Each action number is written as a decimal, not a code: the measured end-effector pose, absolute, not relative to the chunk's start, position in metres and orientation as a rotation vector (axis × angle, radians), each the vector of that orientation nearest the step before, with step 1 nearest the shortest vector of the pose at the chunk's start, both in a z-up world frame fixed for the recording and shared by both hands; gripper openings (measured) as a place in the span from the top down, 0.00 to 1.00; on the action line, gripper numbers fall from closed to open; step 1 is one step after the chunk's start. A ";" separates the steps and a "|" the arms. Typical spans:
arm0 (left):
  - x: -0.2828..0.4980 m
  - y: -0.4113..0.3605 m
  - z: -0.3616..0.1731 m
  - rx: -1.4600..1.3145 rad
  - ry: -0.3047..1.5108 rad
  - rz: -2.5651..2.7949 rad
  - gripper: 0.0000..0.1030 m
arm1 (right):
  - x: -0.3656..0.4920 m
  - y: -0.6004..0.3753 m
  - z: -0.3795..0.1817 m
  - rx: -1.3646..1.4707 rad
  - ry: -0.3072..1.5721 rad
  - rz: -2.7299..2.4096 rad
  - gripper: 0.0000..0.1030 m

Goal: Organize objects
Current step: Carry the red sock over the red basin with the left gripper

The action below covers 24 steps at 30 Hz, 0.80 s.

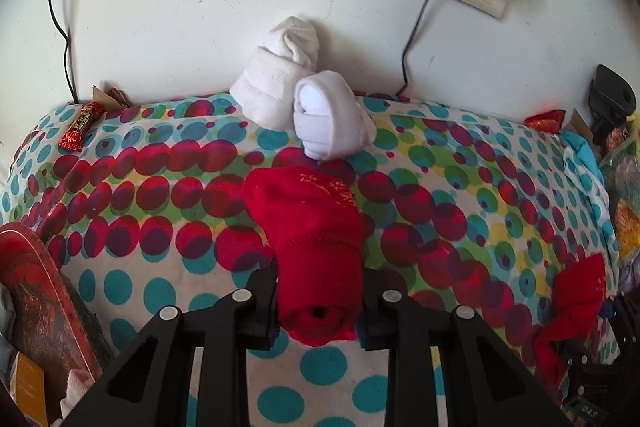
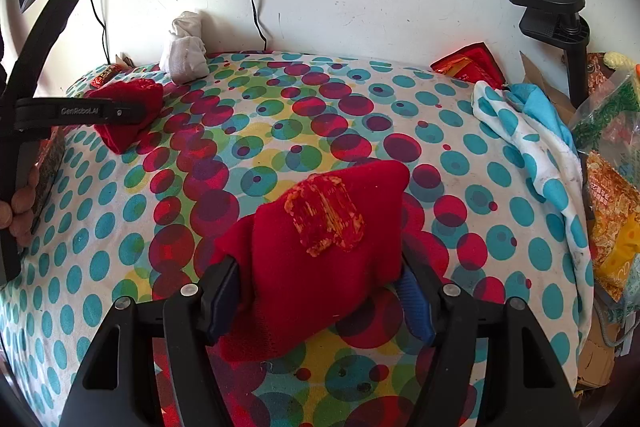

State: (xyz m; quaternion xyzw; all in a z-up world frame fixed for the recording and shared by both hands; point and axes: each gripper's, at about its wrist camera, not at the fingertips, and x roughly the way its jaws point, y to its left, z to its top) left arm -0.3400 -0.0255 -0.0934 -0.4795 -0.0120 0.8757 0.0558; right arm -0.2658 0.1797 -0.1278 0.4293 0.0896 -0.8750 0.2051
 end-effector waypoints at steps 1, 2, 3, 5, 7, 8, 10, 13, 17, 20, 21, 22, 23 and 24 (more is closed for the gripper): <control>-0.337 -0.025 -0.093 -1.454 -0.030 2.661 0.74 | -0.266 0.180 -0.128 1.197 0.250 -2.439 0.36; -0.334 -0.024 -0.093 -1.456 -0.027 2.658 0.74 | -0.266 0.180 -0.128 1.197 0.250 -2.439 0.36; -0.331 -0.023 -0.093 -1.466 -0.019 2.652 0.74 | -0.266 0.180 -0.128 1.197 0.251 -2.439 0.36; -0.325 -0.020 -0.093 -1.472 -0.008 2.645 0.74 | -0.267 0.180 -0.128 1.197 0.251 -2.439 0.36; -0.319 -0.018 -0.094 -1.475 0.002 2.641 0.74 | -0.266 0.180 -0.128 1.196 0.251 -2.439 0.36; -0.315 -0.018 -0.094 -1.474 0.010 2.637 0.74 | -0.266 0.179 -0.128 1.196 0.252 -2.439 0.36; -0.308 -0.017 -0.094 -1.473 0.012 2.639 0.74 | -0.267 0.180 -0.128 1.196 0.251 -2.439 0.36; -0.299 -0.017 -0.094 -1.474 -0.009 2.634 0.74 | -0.267 0.180 -0.128 1.196 0.252 -2.439 0.36; -0.286 -0.013 -0.096 -1.482 0.015 2.622 0.74 | -0.267 0.180 -0.129 1.196 0.251 -2.439 0.36; -0.276 -0.014 -0.096 -1.481 0.007 2.617 0.74 | -0.267 0.180 -0.129 1.195 0.252 -2.439 0.36; -0.272 -0.014 -0.096 -1.483 0.010 2.617 0.74 | -0.267 0.180 -0.130 1.195 0.252 -2.439 0.36; -0.269 -0.014 -0.096 -1.485 0.016 2.618 0.74 | -0.266 0.180 -0.130 1.195 0.253 -2.439 0.36; -0.265 -0.013 -0.096 -1.484 0.027 2.616 0.74 | -0.267 0.180 -0.130 1.195 0.255 -2.439 0.36; -0.263 -0.013 -0.096 -1.483 0.031 2.615 0.74 | -0.266 0.180 -0.130 1.195 0.255 -2.440 0.36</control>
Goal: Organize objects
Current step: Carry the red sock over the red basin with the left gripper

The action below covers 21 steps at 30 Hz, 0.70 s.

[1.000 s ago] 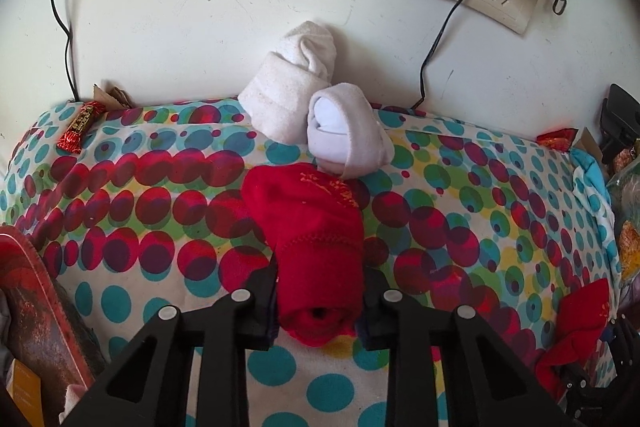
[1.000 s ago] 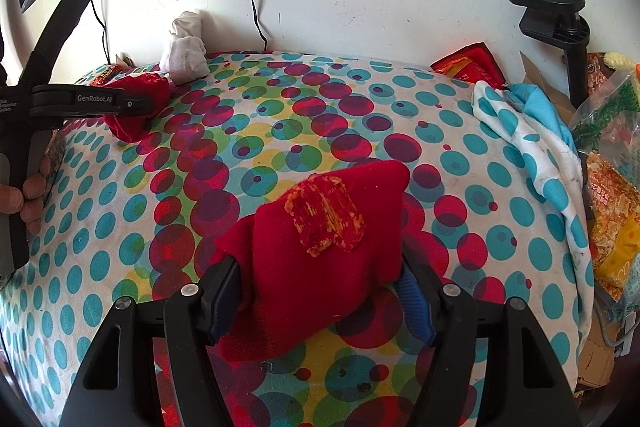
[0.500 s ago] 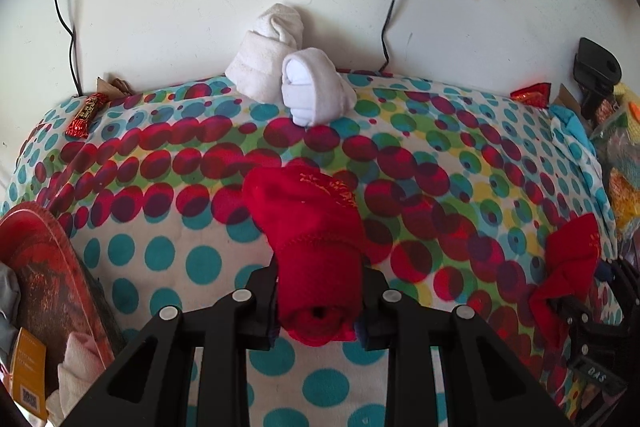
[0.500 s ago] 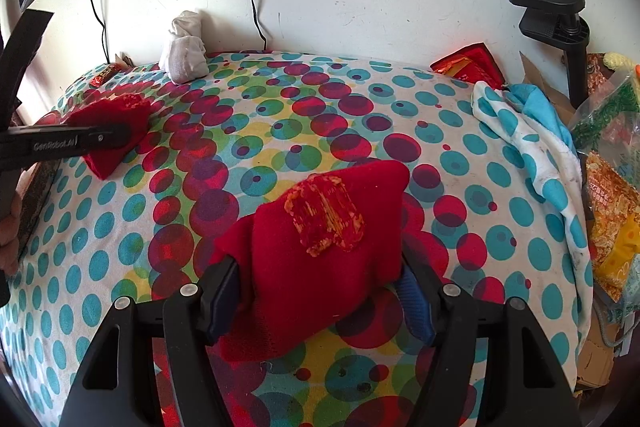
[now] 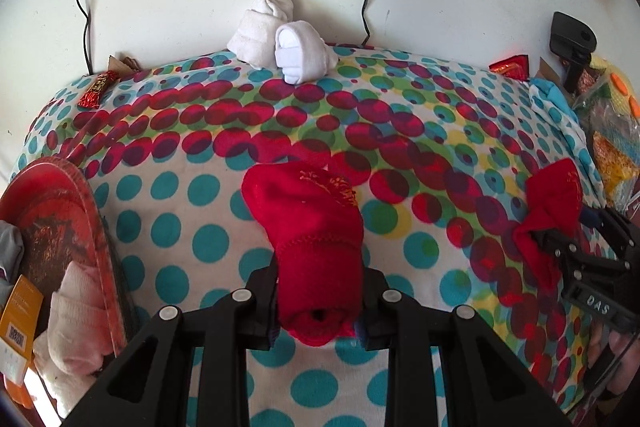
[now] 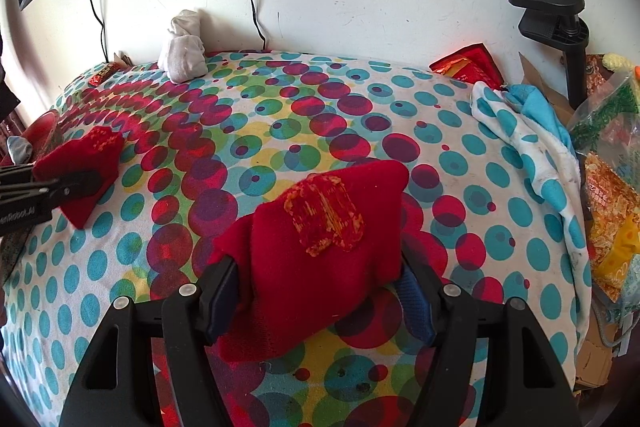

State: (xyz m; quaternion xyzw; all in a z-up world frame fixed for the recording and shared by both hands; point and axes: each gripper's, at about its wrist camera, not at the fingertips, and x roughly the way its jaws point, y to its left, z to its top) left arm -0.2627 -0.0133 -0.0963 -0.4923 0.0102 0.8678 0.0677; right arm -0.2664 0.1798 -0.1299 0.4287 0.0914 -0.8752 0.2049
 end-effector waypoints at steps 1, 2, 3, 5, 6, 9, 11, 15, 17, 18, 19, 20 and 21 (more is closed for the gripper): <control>-0.259 -0.014 -0.096 -1.482 0.034 2.613 0.74 | -0.267 0.180 -0.130 1.195 0.255 -2.440 0.36; -0.256 -0.014 -0.096 -1.483 0.032 2.610 0.74 | -0.266 0.180 -0.130 1.196 0.256 -2.441 0.35; -0.254 -0.014 -0.096 -1.484 0.028 2.608 0.74 | -0.267 0.180 -0.130 1.197 0.256 -2.441 0.35; -0.248 -0.015 -0.095 -1.487 0.036 2.611 0.74 | -0.267 0.180 -0.130 1.197 0.256 -2.441 0.34; -0.246 -0.015 -0.095 -1.489 0.037 2.609 0.74 | -0.267 0.180 -0.130 1.197 0.258 -2.442 0.34; -0.237 -0.017 -0.094 -1.493 0.037 2.603 0.74 | -0.268 0.181 -0.130 1.197 0.259 -2.443 0.33; -0.231 -0.018 -0.094 -1.496 0.047 2.600 0.74 | -0.268 0.181 -0.130 1.198 0.257 -2.442 0.33; -0.221 -0.021 -0.094 -1.500 0.038 2.603 0.74 | -0.268 0.181 -0.130 1.198 0.258 -2.442 0.33; -0.217 -0.023 -0.094 -1.502 0.041 2.600 0.74 | -0.267 0.181 -0.130 1.198 0.260 -2.444 0.33; -0.215 -0.023 -0.093 -1.498 0.053 2.602 0.74 | -0.268 0.181 -0.130 1.198 0.261 -2.444 0.33; -0.214 -0.024 -0.093 -1.493 0.056 2.602 0.74 | -0.268 0.181 -0.130 1.199 0.260 -2.444 0.32; -0.212 -0.025 -0.092 -1.493 0.056 2.600 0.74 | -0.268 0.181 -0.130 1.198 0.260 -2.444 0.32; -0.210 -0.026 -0.092 -1.495 0.056 2.600 0.74 | -0.268 0.181 -0.130 1.198 0.261 -2.444 0.32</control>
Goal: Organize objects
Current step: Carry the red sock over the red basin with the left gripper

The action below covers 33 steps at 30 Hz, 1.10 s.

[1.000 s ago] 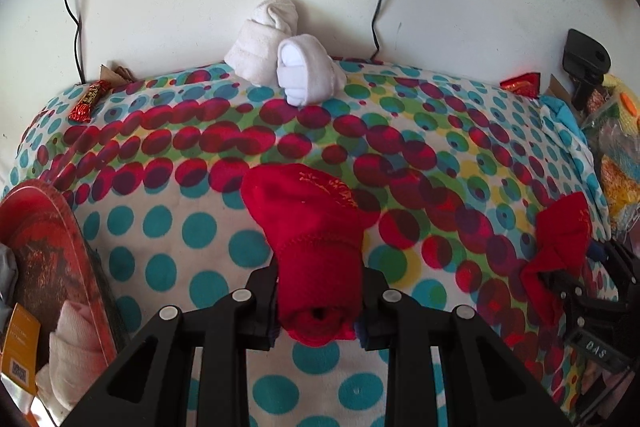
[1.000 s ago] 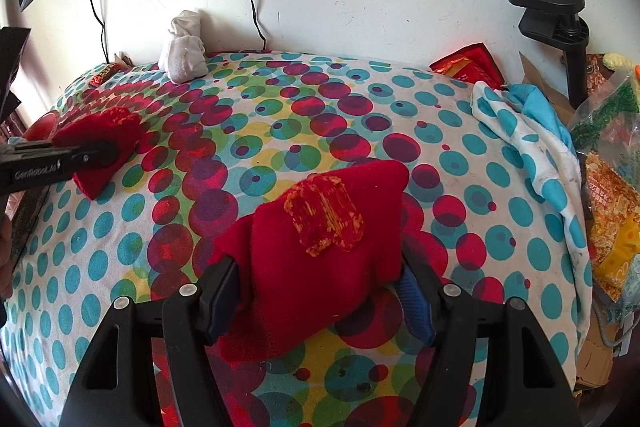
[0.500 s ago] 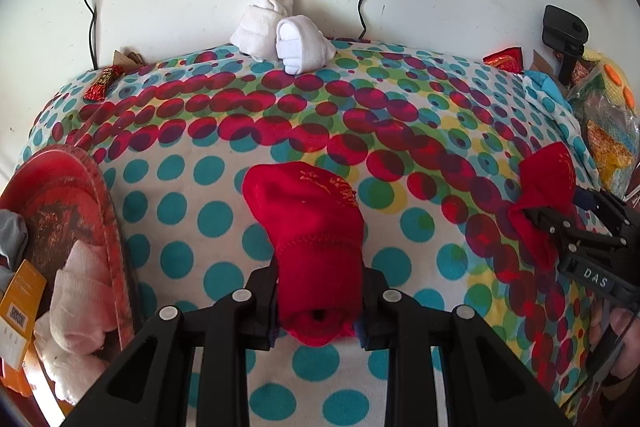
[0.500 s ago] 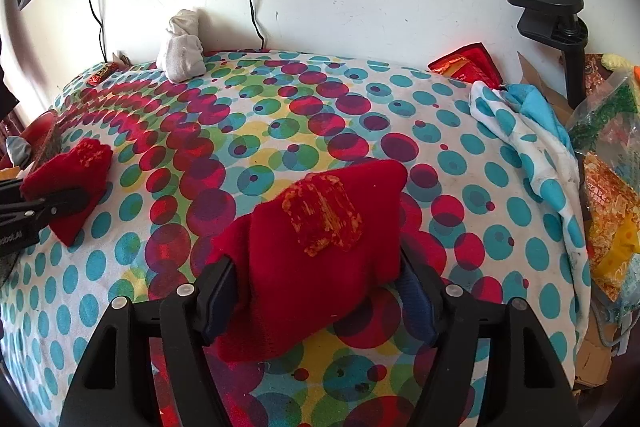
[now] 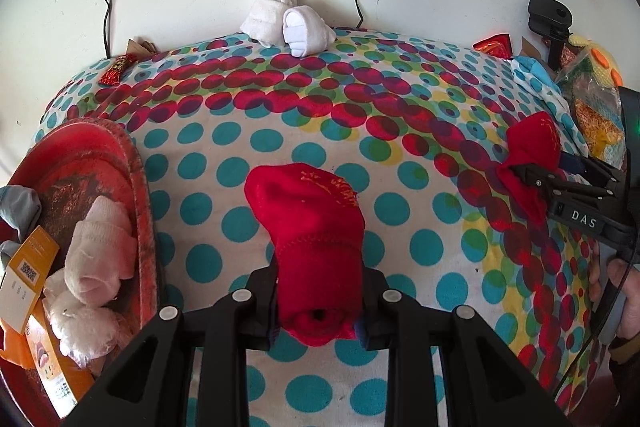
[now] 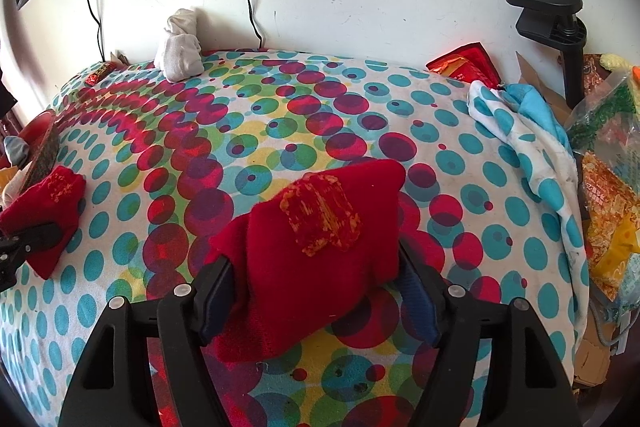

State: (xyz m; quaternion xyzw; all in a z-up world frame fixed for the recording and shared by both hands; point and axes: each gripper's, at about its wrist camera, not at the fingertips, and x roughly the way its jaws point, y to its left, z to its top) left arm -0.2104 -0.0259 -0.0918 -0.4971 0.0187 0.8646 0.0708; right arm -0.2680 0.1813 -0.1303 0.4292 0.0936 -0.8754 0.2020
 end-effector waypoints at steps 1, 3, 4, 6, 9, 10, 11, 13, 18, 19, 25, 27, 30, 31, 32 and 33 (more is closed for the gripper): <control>-0.209 -0.028 -0.091 -1.498 0.055 2.601 0.74 | -0.268 0.181 -0.130 1.198 0.261 -2.444 0.32; -0.205 -0.031 -0.091 -1.504 0.058 2.602 0.73 | -0.268 0.181 -0.130 1.199 0.261 -2.444 0.32; -0.204 -0.032 -0.091 -1.503 0.058 2.604 0.74 | -0.268 0.180 -0.130 1.199 0.260 -2.445 0.32; -0.199 -0.035 -0.090 -1.501 0.058 2.614 0.74 | -0.268 0.181 -0.130 1.200 0.262 -2.446 0.32; -0.190 -0.041 -0.090 -1.506 0.068 2.619 0.74 | -0.268 0.181 -0.130 1.200 0.263 -2.446 0.32; -0.188 -0.042 -0.089 -1.507 0.072 2.623 0.74 | -0.268 0.181 -0.130 1.200 0.263 -2.447 0.32; -0.185 -0.044 -0.089 -1.508 0.067 2.628 0.74 | -0.267 0.180 -0.130 1.200 0.264 -2.447 0.32; -0.179 -0.050 -0.087 -1.510 0.052 2.630 0.74 | -0.268 0.180 -0.130 1.200 0.266 -2.447 0.32; -0.165 -0.065 -0.082 -1.518 0.025 2.651 0.74 | -0.268 0.181 -0.129 1.201 0.267 -2.448 0.31; -0.162 -0.068 -0.080 -1.518 0.017 2.650 0.74 | -0.268 0.181 -0.129 1.202 0.267 -2.449 0.31; -0.148 -0.078 -0.074 -1.516 -0.009 2.646 0.74 | -0.268 0.180 -0.129 1.201 0.277 -2.456 0.30; -0.144 -0.078 -0.070 -1.509 -0.026 2.636 0.74 | -0.268 0.180 -0.129 1.200 0.283 -2.458 0.30; -0.138 -0.077 -0.063 -1.489 -0.027 2.633 0.74 | -0.269 0.181 -0.129 1.199 0.285 -2.459 0.30; -0.135 -0.077 -0.059 -1.476 -0.029 2.634 0.74 | -0.268 0.180 -0.129 1.200 0.283 -2.459 0.30; -0.133 -0.076 -0.056 -1.464 -0.021 2.639 0.74 | -0.269 0.181 -0.129 1.200 0.284 -2.459 0.30; -0.131 -0.075 -0.052 -1.453 -0.004 2.645 0.74 | -0.268 0.180 -0.129 1.199 0.285 -2.460 0.30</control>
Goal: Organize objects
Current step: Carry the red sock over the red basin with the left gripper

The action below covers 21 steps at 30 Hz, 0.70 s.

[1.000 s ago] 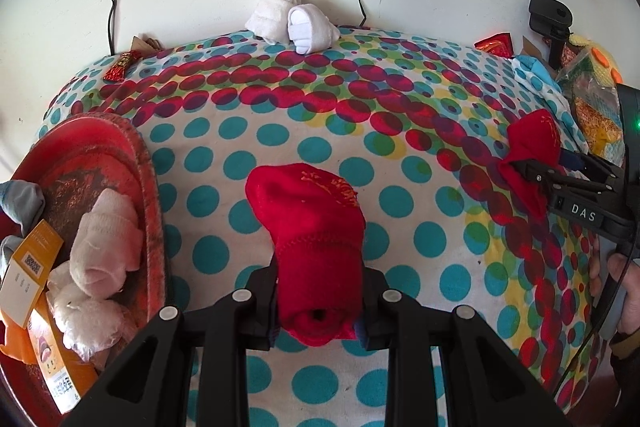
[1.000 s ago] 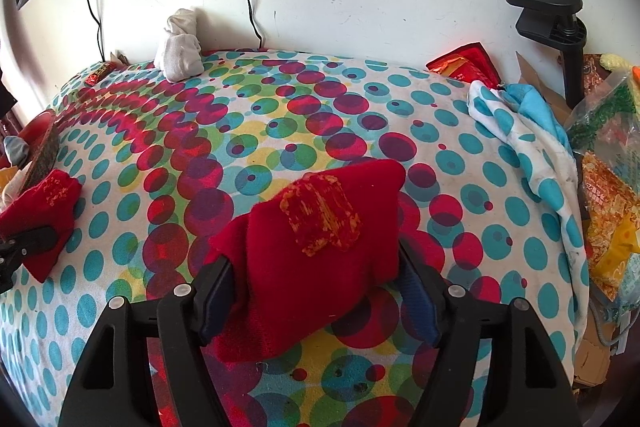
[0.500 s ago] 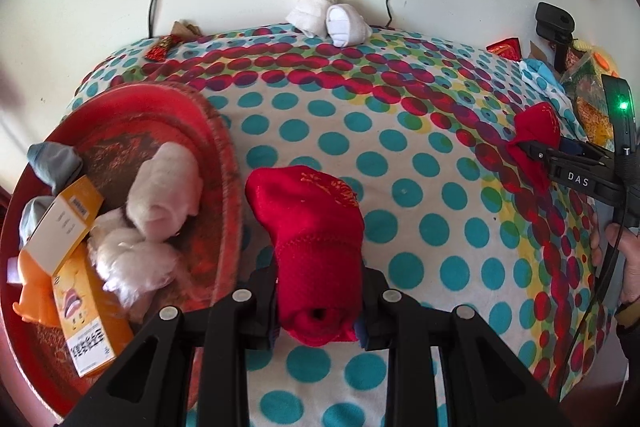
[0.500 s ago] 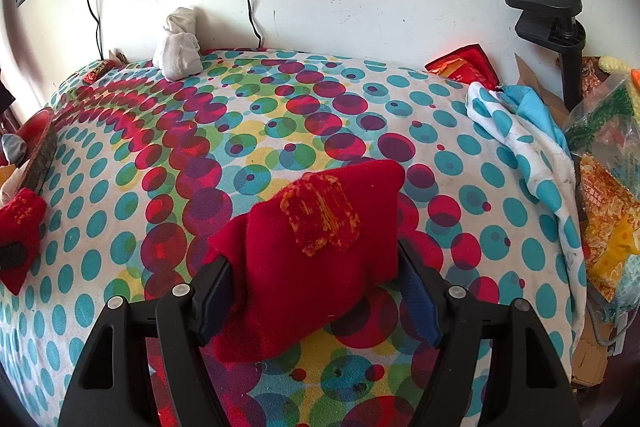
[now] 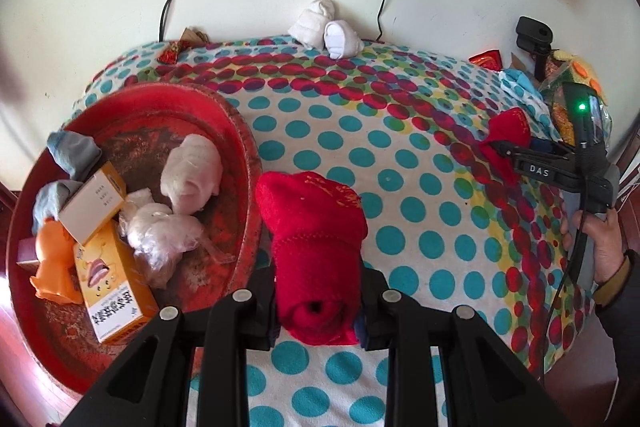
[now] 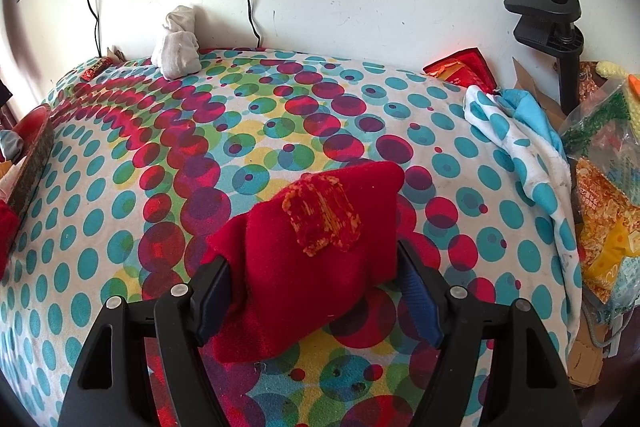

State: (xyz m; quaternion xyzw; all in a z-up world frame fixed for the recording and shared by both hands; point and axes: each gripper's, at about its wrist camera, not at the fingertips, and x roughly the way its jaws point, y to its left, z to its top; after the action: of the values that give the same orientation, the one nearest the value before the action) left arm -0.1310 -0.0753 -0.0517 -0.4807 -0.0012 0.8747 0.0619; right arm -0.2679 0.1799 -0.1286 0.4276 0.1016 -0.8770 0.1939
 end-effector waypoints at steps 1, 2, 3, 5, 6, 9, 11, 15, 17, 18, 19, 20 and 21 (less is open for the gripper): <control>-0.129 -0.075 -0.048 -1.445 0.005 2.651 0.74 | -0.268 0.181 -0.129 1.199 0.285 -2.460 0.30; -0.127 -0.076 -0.044 -1.435 0.002 2.656 0.74 | -0.268 0.179 -0.128 1.200 0.283 -2.459 0.30; -0.126 -0.077 -0.041 -1.427 0.000 2.657 0.74 | -0.269 0.181 -0.129 1.200 0.283 -2.459 0.30; -0.125 -0.081 -0.035 -1.417 0.012 2.678 0.74 | -0.267 0.179 -0.128 1.200 0.283 -2.459 0.30; -0.124 -0.083 -0.033 -1.416 0.018 2.689 0.74 | -0.268 0.179 -0.128 1.200 0.284 -2.460 0.30; -0.121 -0.096 -0.026 -1.396 0.006 2.734 0.74 | -0.268 0.180 -0.128 1.200 0.285 -2.460 0.30; -0.120 -0.108 -0.023 -1.402 -0.003 2.753 0.74 | -0.268 0.179 -0.128 1.201 0.283 -2.460 0.30; -0.123 -0.135 -0.024 -1.440 -0.054 2.802 0.74 | -0.269 0.181 -0.128 1.203 0.278 -2.459 0.29; -0.123 -0.148 -0.024 -1.447 -0.058 2.828 0.74 | -0.268 0.179 -0.128 1.200 0.286 -2.461 0.29; -0.123 -0.155 -0.024 -1.454 -0.065 2.845 0.74 | -0.269 0.180 -0.128 1.198 0.290 -2.463 0.29; -0.124 -0.164 -0.024 -1.459 -0.077 2.859 0.74 | -0.268 0.179 -0.128 1.199 0.287 -2.462 0.29; -0.125 -0.170 -0.024 -1.462 -0.081 2.870 0.74 | -0.268 0.179 -0.128 1.200 0.285 -2.461 0.29; -0.126 -0.178 -0.025 -1.468 -0.087 2.888 0.74 | -0.269 0.179 -0.128 1.201 0.285 -2.462 0.29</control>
State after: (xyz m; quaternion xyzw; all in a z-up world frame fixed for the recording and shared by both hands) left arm -0.1261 -0.1781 -0.0246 -0.4525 -0.0269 0.8900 -0.0499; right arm -0.2688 0.1793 -0.1278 0.4277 0.1016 -0.8773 0.1924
